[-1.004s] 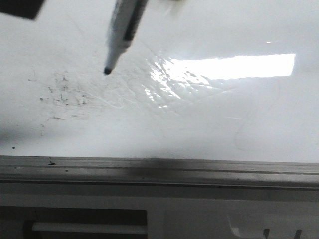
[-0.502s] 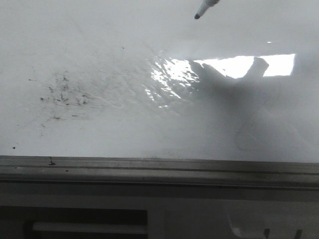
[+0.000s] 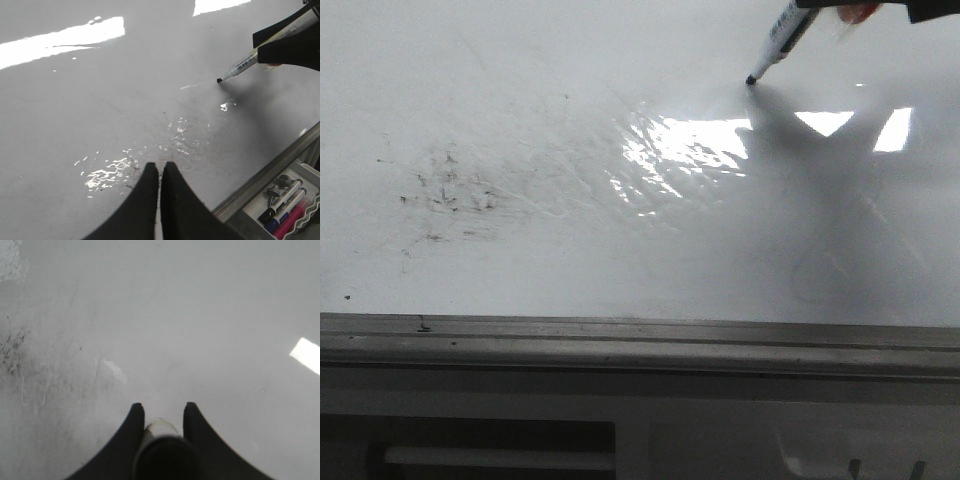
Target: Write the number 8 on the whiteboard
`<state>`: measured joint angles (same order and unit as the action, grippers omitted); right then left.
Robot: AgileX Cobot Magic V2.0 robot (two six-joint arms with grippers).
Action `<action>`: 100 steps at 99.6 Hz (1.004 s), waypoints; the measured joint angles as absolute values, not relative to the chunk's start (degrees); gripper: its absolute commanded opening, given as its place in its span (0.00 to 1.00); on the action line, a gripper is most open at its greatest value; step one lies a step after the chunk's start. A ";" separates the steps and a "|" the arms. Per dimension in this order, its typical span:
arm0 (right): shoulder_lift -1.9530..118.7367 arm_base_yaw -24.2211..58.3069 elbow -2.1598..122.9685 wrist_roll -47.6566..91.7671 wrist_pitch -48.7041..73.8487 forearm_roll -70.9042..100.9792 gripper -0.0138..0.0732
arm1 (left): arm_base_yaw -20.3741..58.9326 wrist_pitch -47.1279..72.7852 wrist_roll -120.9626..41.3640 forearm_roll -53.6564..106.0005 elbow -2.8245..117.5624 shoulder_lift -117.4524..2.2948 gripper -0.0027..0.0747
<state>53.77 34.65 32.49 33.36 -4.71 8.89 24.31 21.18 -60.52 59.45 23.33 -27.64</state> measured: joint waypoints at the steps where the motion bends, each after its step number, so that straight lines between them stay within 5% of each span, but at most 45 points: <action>1: 53.93 34.65 32.49 33.36 -4.71 8.89 0.11 | 24.31 21.18 -60.52 59.45 23.33 -27.64 0.01; 100: 50.79 33.95 30.70 33.10 10.76 12.86 0.11 | 24.31 21.08 -60.38 59.45 23.33 -27.64 0.01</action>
